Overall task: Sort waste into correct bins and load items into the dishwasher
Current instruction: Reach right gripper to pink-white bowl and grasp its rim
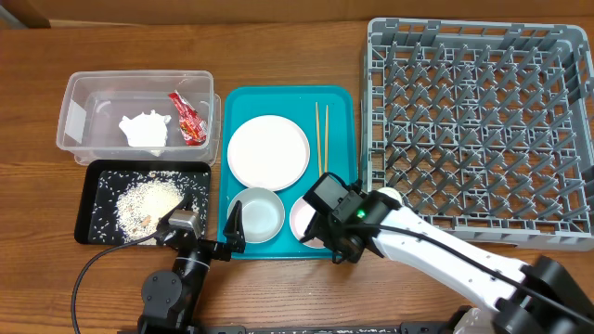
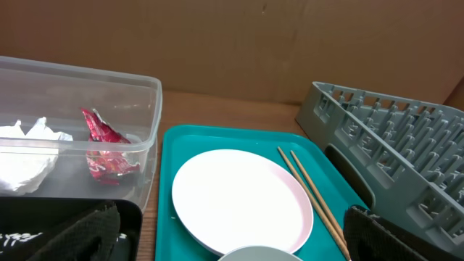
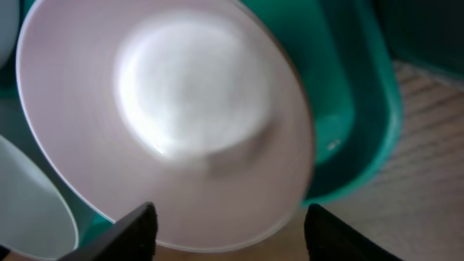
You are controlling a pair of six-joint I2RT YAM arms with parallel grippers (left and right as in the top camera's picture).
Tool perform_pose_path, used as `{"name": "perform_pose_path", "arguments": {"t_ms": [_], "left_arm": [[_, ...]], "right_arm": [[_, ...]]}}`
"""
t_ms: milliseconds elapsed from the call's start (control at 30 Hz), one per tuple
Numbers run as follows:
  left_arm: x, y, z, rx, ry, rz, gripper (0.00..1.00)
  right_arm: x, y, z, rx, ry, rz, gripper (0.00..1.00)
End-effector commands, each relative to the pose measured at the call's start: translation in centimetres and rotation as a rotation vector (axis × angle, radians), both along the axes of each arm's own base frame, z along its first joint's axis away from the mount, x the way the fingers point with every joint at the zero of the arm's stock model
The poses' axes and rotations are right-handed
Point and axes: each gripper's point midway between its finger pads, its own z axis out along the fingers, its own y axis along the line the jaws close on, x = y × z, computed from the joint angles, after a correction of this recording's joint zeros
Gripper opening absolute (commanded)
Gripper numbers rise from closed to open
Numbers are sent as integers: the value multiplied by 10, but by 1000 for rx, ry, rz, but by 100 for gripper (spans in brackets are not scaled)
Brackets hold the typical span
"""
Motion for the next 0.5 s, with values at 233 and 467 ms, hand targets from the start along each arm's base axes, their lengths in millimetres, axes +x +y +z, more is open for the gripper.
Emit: {"name": "perform_pose_path", "arguments": {"t_ms": [233,467], "left_arm": [[0,1,0,-12,-3,5,100],[0,1,0,-12,-3,5,100]], "right_arm": [[-3,0,-5,7,49,-91,46],[-12,0,-7,3,81,-87,42]]}}
